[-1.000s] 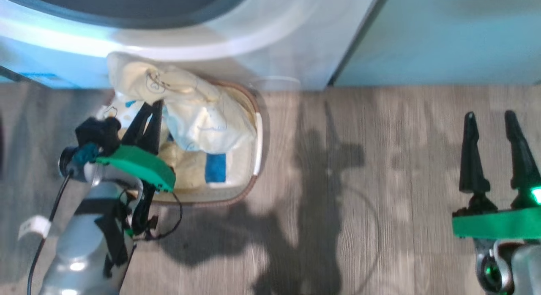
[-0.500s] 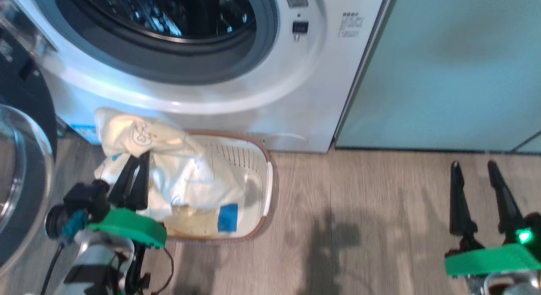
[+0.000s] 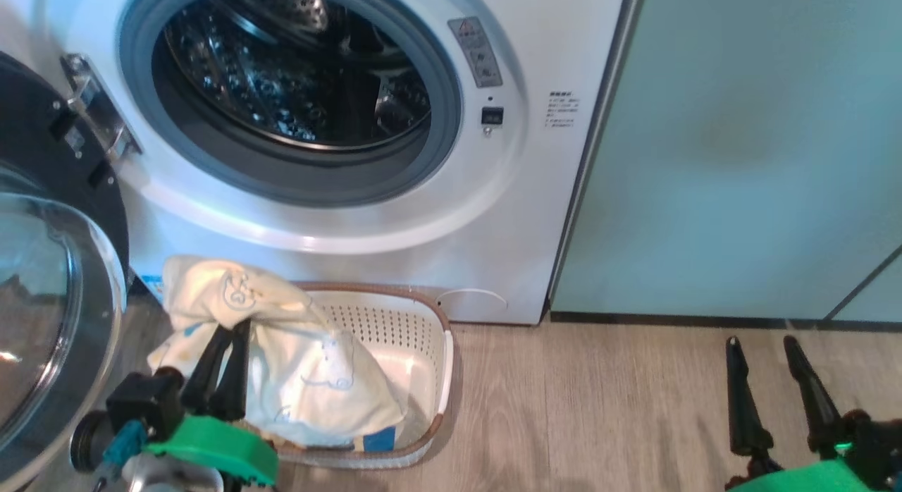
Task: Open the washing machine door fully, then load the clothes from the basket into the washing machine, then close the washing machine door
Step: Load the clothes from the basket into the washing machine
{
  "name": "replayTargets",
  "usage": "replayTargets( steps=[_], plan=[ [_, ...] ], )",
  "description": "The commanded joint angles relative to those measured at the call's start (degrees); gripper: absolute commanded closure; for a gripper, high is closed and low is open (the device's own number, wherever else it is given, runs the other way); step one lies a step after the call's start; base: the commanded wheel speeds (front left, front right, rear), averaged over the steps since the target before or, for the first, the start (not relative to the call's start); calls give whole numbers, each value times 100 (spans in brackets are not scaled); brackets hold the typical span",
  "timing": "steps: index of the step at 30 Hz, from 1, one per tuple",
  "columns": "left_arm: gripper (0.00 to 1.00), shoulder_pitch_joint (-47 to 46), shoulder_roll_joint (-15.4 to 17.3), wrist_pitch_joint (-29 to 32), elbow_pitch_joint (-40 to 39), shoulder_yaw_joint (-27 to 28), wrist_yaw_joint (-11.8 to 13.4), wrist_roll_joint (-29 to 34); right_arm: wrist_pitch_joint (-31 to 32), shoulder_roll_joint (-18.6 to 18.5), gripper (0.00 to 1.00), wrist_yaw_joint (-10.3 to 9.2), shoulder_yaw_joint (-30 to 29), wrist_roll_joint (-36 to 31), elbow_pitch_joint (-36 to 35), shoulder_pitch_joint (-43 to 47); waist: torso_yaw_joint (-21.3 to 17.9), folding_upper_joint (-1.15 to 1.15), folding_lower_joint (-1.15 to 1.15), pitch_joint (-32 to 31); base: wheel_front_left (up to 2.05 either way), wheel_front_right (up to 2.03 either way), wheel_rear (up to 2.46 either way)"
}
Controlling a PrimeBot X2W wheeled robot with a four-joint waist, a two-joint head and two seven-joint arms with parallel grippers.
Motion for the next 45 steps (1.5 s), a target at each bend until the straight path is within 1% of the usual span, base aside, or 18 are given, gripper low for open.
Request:
replayTargets(
  steps=[1,13,28,32,37,45],
  plan=[
    [100,-133,124,26,-309,268,64,57,-38,-66,0,-16,137,-20,-168,-61,-32,0,1,-93,0,0,0],
    [100,89,156,149,-570,285,169,18,-38,-66,0,-16,170,19,-147,43,-74,0,1,-148,0,0,0],
    [100,-29,162,107,-536,245,175,-53,-38,-66,0,-16,209,25,-148,7,-47,0,1,-126,0,0,0],
    [100,-204,174,127,-445,213,168,-60,-38,-66,0,-16,253,30,-146,-34,-54,0,1,-87,0,0,0],
    [100,-580,198,205,-221,165,91,-138,-38,-66,0,-16,289,26,-172,-121,-96,0,1,69,0,0,0],
    [100,-1589,245,394,630,128,-157,-424,-38,-66,0,-16,361,51,-244,-375,-290,0,1,596,0,0,0]
  ],
)
